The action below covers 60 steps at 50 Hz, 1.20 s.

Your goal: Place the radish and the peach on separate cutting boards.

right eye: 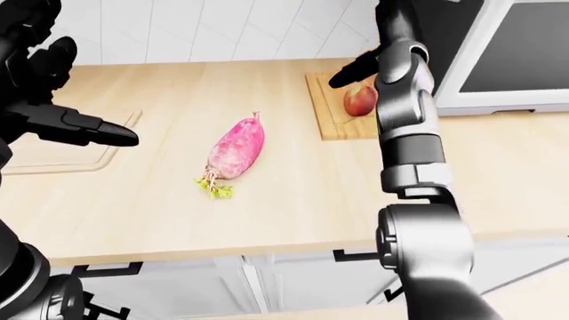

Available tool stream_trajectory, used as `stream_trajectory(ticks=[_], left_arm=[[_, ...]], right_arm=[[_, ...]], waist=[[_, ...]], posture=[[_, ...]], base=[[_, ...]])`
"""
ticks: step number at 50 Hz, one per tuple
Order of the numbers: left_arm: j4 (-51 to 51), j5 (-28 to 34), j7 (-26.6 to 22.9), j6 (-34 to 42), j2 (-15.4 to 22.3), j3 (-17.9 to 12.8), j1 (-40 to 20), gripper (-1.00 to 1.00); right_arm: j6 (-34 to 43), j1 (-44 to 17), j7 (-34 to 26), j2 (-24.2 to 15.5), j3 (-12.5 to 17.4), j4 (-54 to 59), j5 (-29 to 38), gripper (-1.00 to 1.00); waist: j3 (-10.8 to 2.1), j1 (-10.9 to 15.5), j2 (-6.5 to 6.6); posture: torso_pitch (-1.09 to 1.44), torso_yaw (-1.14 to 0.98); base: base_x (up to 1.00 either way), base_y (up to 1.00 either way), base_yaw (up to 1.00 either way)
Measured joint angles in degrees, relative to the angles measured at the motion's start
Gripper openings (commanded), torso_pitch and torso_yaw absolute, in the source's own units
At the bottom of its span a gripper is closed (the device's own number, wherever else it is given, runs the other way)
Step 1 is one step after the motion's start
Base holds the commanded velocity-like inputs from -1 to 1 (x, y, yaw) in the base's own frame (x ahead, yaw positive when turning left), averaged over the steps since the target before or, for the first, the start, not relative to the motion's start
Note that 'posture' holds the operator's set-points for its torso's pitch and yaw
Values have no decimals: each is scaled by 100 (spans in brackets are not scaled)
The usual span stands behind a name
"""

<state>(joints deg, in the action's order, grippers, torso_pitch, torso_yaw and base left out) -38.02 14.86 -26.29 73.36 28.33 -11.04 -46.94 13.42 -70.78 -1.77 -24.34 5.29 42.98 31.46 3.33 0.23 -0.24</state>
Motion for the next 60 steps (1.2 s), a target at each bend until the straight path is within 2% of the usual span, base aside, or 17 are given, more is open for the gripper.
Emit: stream_trajectory(ticks=[11, 17, 24, 34, 40, 46, 53, 60], left_arm=[[193, 20, 17, -57, -50, 91, -149, 100], [333, 77, 68, -111, -195, 213, -260, 100], [674, 131, 141, -211, -519, 464, -467, 100], [974, 270, 124, -348, -746, 617, -646, 100], [1117, 339, 47, -417, -838, 700, -738, 100], [1232, 439, 25, -524, -949, 702, -737, 100], [1406, 489, 12, -648, -1072, 744, -732, 100], [1529, 482, 36, -709, -1232, 789, -823, 100]], right_arm=[[1201, 318, -1342, 137, 7, -2748, 8, 100], [1698, 383, -1950, 290, -24, -3747, 45, 100], [2781, 461, -2564, 420, -36, -5412, 105, 100], [4369, 475, -3347, 252, -11, -7083, 342, 100], [4927, 715, -3236, -51, 378, -7500, 329, 100], [5261, 740, -2955, -678, 709, -7518, 68, 100], [5085, 859, -2611, -1377, 1043, -7240, -466, 100], [4850, 1149, -2233, -1700, 1205, -6951, -960, 100]], waist=[[33, 6, -15], [48, 2, -1], [68, 7, -17], [80, 14, -26], [90, 14, -44], [98, 20, -26], [82, 17, -70], [79, 22, -114]], posture=[[0, 0], [0, 0], [0, 0], [0, 0], [0, 0], [0, 0], [0, 0], [0, 0]], base=[[0, 0, 0], [0, 0, 0], [0, 0, 0], [0, 0, 0], [0, 0, 0], [0, 0, 0], [0, 0, 0], [0, 0, 0]])
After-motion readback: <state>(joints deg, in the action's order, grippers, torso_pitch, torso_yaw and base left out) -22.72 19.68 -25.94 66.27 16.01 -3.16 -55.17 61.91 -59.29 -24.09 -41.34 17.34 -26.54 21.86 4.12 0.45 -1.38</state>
